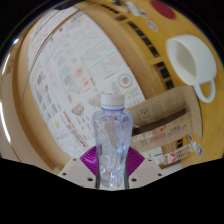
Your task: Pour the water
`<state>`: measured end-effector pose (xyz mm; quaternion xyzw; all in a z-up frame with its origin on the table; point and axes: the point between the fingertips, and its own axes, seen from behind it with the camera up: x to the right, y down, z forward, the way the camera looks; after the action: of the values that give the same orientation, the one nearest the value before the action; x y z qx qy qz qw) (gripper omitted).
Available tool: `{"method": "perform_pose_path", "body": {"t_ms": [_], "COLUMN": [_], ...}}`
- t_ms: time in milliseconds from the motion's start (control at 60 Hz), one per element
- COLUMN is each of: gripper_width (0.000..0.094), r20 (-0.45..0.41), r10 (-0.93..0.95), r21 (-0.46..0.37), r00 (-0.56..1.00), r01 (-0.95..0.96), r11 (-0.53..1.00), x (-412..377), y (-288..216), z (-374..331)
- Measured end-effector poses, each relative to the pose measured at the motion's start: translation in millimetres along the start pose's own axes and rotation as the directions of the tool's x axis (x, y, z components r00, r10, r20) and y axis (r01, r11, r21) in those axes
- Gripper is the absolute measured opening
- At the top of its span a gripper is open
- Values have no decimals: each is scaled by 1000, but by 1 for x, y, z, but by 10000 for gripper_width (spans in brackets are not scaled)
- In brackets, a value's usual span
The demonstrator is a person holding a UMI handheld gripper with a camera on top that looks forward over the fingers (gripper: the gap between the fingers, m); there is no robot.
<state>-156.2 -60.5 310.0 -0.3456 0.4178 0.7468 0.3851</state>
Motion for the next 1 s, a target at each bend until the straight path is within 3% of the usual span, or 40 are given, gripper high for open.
{"method": "perform_pose_path", "body": {"t_ms": [200, 417, 517, 633, 733, 800, 900, 1000], "gripper_width": [314, 313, 314, 314, 315, 315, 315, 316], "r20": [-5, -65, -117, -151, -111, -70, -59, -73], "r10": [199, 218, 82, -284, -667, -841, -979, -989], "r21": [111, 93, 37, -98, -200, -216, -220, -267], "r00": [980, 974, 990, 947, 737, 536, 195, -126], "r01": [-197, -211, -78, 272, 641, 815, 954, 958], "r11": [974, 973, 996, 957, 741, 538, 203, -102], "x": [48, 64, 51, 14, -31, -64, -107, -125], "y": [-41, -38, -27, -7, -6, -13, -49, -92], "z": [-14, -16, -9, 3, 18, 19, 20, 13]}}
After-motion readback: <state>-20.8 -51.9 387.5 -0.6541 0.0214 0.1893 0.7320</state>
